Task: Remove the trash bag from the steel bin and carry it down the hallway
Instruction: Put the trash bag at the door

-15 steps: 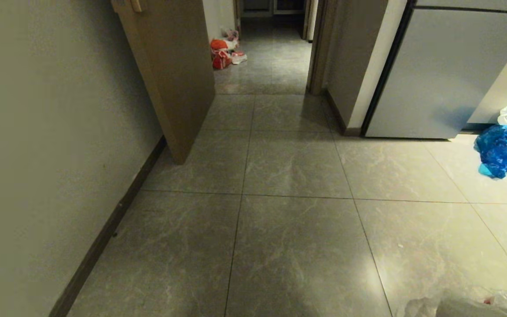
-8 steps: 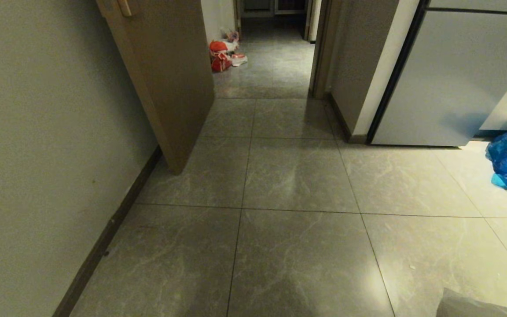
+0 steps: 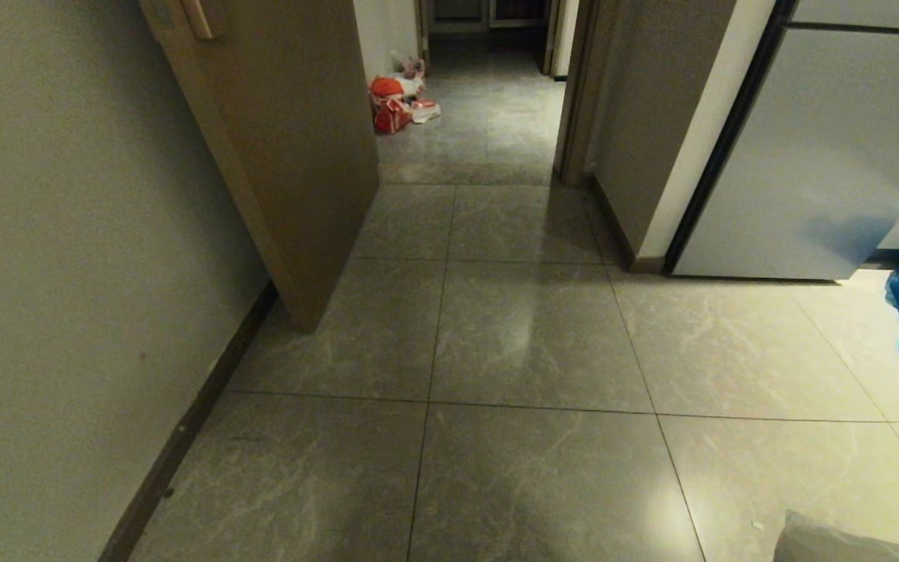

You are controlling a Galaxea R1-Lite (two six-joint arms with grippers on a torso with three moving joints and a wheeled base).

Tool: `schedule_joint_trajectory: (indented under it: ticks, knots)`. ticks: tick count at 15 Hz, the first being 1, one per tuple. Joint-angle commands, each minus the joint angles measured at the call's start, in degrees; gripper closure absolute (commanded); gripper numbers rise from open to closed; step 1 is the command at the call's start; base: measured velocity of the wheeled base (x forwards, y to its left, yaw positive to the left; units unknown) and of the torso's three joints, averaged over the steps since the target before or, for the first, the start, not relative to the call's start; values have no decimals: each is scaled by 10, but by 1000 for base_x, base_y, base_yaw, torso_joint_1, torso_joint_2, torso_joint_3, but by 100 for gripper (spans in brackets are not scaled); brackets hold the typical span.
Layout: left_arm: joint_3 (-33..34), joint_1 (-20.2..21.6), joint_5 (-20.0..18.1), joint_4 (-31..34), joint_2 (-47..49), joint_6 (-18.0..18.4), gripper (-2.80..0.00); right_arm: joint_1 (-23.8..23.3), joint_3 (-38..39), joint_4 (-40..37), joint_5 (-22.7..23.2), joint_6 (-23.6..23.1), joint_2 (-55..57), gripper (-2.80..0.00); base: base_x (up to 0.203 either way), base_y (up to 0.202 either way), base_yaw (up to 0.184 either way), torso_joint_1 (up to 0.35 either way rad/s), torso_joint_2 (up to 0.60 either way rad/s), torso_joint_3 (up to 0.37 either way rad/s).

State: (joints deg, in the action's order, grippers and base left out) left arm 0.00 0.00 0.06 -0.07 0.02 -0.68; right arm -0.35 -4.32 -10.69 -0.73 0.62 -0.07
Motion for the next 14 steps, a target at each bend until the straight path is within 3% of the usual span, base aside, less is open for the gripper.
schedule_joint_trajectory:
  ticks: [1, 14]
  knots:
    - [1, 0, 0, 0, 0, 0, 0, 0, 0, 0, 0, 0, 0, 0, 191, 0, 1, 0, 0, 7]
    - [0, 0, 0, 0, 0, 0, 0, 0, 0, 0, 0, 0, 0, 0, 193, 0, 1, 2, 3, 2]
